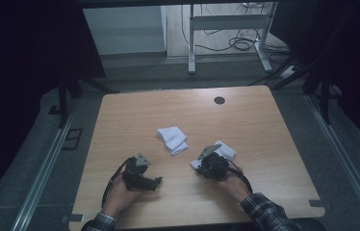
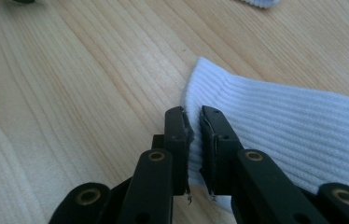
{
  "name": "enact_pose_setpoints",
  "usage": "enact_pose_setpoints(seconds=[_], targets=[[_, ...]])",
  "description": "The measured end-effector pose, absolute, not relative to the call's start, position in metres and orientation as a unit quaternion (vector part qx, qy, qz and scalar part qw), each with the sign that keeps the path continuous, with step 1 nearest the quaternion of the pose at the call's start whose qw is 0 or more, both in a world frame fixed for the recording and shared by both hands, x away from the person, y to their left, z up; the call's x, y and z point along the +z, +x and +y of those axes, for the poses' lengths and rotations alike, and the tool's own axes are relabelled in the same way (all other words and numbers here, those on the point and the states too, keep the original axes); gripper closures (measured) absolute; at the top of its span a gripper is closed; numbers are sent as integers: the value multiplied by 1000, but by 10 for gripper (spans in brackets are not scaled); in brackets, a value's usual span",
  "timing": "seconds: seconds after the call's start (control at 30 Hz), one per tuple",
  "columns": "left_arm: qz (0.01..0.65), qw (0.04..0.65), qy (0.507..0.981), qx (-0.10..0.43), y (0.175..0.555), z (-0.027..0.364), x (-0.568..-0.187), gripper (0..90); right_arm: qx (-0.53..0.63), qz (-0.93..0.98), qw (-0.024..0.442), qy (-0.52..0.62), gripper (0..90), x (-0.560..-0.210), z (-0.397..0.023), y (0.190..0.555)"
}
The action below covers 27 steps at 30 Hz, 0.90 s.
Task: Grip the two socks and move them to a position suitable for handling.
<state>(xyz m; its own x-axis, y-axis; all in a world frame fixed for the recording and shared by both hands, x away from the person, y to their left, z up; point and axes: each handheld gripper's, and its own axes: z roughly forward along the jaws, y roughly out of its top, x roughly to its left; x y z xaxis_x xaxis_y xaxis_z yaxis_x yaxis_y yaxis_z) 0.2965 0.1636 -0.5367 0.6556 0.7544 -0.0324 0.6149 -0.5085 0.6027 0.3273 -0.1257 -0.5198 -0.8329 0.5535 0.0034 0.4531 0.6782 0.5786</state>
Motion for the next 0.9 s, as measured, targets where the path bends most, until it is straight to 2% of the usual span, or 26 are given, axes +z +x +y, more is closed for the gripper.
enact_pose_setpoints(seconds=[0.2,0.9], targets=[[397,296,861,118,297,164,-537,97,324,901,59,284,805,-502,-130,329],[400,296,860,118,297,163,-537,97,429,858,76,273,804,-388,-132,332]])
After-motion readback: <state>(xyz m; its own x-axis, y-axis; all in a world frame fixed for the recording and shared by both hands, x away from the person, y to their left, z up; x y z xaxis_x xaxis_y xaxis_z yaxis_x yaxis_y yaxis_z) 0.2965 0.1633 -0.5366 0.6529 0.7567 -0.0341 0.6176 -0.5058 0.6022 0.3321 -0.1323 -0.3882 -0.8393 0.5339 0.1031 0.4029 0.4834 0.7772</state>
